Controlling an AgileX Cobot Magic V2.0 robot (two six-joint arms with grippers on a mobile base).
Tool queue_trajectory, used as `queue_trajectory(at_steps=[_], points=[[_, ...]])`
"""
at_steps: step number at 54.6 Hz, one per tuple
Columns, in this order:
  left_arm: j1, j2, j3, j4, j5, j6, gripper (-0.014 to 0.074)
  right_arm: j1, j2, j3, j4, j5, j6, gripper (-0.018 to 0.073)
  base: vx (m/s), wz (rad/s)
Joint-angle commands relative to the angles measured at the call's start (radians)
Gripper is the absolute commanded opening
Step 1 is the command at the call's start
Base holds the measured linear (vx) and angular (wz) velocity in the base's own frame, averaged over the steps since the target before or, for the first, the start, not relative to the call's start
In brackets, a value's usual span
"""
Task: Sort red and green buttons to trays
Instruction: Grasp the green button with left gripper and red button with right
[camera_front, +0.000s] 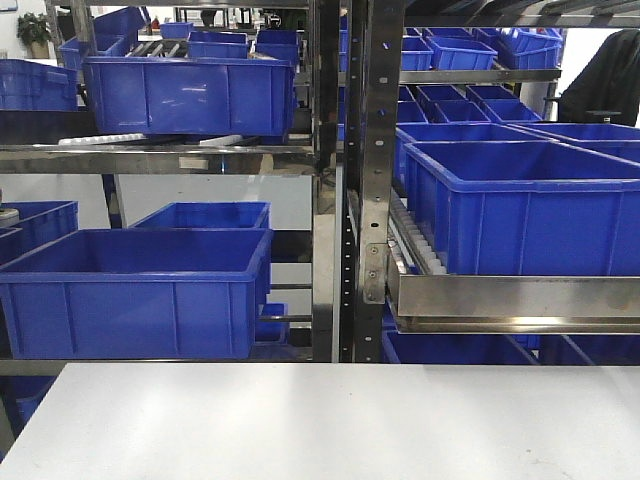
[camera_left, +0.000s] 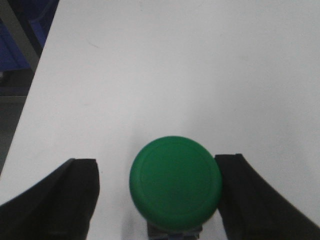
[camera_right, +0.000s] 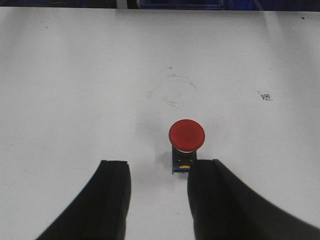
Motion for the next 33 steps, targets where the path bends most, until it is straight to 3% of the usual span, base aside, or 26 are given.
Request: queue_trajectory(at_steps=[1, 21, 33], points=[[0.002, 0.008, -0.020, -0.005, -0.160, 0.000, 0.0575, -0.001, 0.007, -0.035, 0.000, -0.071, -0.011, 0.0368, 0.00, 0.00], [0.002, 0.123, -0.021, -0.005, -0.220, -0.011, 0.0542, -0.001, 0.007, -0.035, 0.013, -0.049, -0.003, 0.0379, 0.00, 0.00], [0.002, 0.122, -0.021, -0.007, -0.223, -0.011, 0.0329, -0.001, 0.040, -0.036, 0.060, 0.021, 0.004, 0.0510, 0.00, 0.00]])
